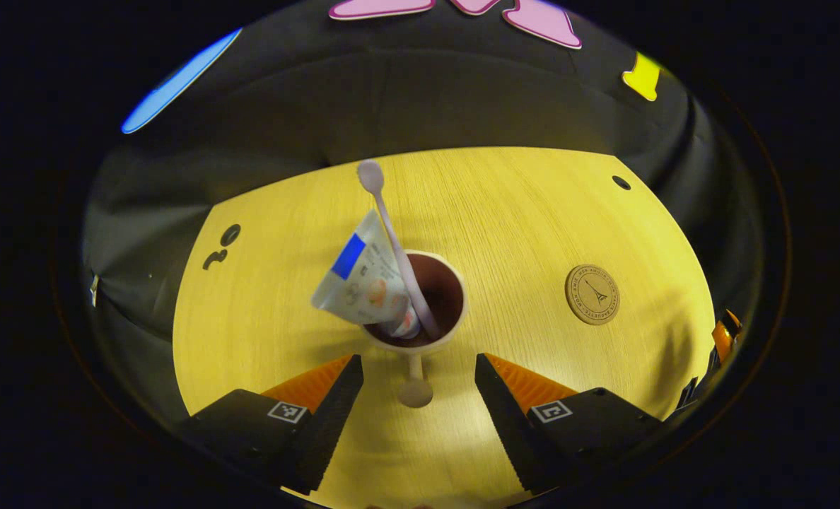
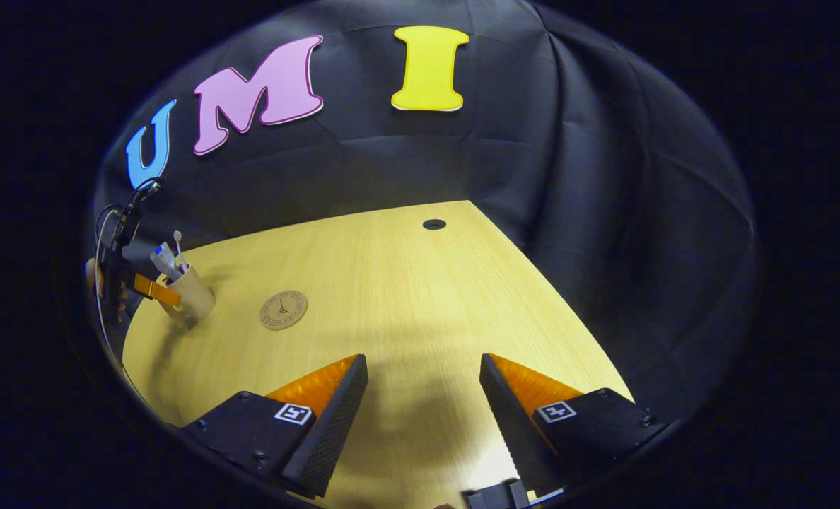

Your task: Put the toothbrush and toothpaste on the desktop into the cup, then pick up the cup and place it on the coaster on the desktop.

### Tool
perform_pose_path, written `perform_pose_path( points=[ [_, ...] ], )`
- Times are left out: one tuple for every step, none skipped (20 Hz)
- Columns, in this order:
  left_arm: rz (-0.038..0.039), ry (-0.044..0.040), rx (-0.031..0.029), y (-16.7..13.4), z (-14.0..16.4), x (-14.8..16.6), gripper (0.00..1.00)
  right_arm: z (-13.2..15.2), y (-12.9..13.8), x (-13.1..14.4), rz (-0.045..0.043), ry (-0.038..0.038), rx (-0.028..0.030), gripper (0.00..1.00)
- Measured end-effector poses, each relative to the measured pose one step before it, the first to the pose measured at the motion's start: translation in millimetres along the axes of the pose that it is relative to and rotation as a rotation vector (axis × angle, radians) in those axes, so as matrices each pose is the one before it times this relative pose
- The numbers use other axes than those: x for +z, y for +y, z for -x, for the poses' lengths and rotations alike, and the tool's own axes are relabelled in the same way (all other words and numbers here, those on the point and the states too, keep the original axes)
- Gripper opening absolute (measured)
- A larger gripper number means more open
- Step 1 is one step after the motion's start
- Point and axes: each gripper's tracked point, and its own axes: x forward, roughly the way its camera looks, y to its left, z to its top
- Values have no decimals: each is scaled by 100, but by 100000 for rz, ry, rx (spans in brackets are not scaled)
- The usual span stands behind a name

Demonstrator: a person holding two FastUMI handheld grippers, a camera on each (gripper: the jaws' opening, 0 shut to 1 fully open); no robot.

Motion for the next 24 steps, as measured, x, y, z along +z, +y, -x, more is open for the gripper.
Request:
perform_pose_path(
  points=[
    [611,2802,-1194,-213,-535,-233,99,-43,-23,-597,-353,1012,-149,98],
    [343,2170,-496,-121,-592,-122,99,-49,121,-387,-755,1105,-1,98],
    [-334,1853,456,154,-581,-60,99,-114,252,-386,-771,1047,354,98],
    [-1054,1161,970,304,-318,125,98,23,252,-243,-189,621,453,99],
    [-923,961,985,186,-309,-2,97,-98,257,-112,416,413,359,98],
    [-351,1236,556,137,-371,36,96,-18,274,-117,532,339,613,98],
    [562,1366,-310,-33,-98,-41,93,-80,320,-92,356,162,666,98],
    [1051,1260,-553,-115,-135,-4,90,-55,165,-23,212,75,378,99],
    [597,726,-136,169,-158,-33,83,-55,118,-144,52,181,216,98],
    [-236,285,325,238,-73,-3,81,-2,50,-109,-270,364,301,98],
    [103,499,-248,150,45,-10,77,-45,130,-224,-648,716,605,99],
    [494,218,-629,-87,-22,-58,72,-56,153,-188,-1487,684,882,99],
    [669,537,-596,2,17,-128,72,-99,66,-11,-1201,545,619,99],
    [610,404,-528,-62,9,-135,71,-84,-74,-118,-328,412,-95,99],
    [452,514,-184,16,-43,-212,60,-27,-94,-157,210,242,-146,99],
    [1001,703,-695,12,-68,-210,60,50,-57,-4,165,50,43,98],
    [1561,-2,306,203,29,-70,48,88,31,-36,-25,42,190,98],
    [-115,-195,-336,-99,-123,104,36,33,67,-2,-115,77,324,98],
    [-592,13,-85,55,132,-47,31,-47,98,-67,65,188,286,99],
    [150,-264,-200,-46,-5,32,26,111,22,-217,306,235,279,99],
    [300,-717,-393,-60,-6,108,34,107,138,-67,448,124,322,99],
    [536,-450,-543,-47,43,-44,29,59,140,-125,528,206,372,99],
    [723,-610,-625,-54,52,-62,26,13,139,-63,424,68,305,99],
    [604,-533,-585,-125,62,-33,25,170,67,-27,171,1,328,99]
  ],
)
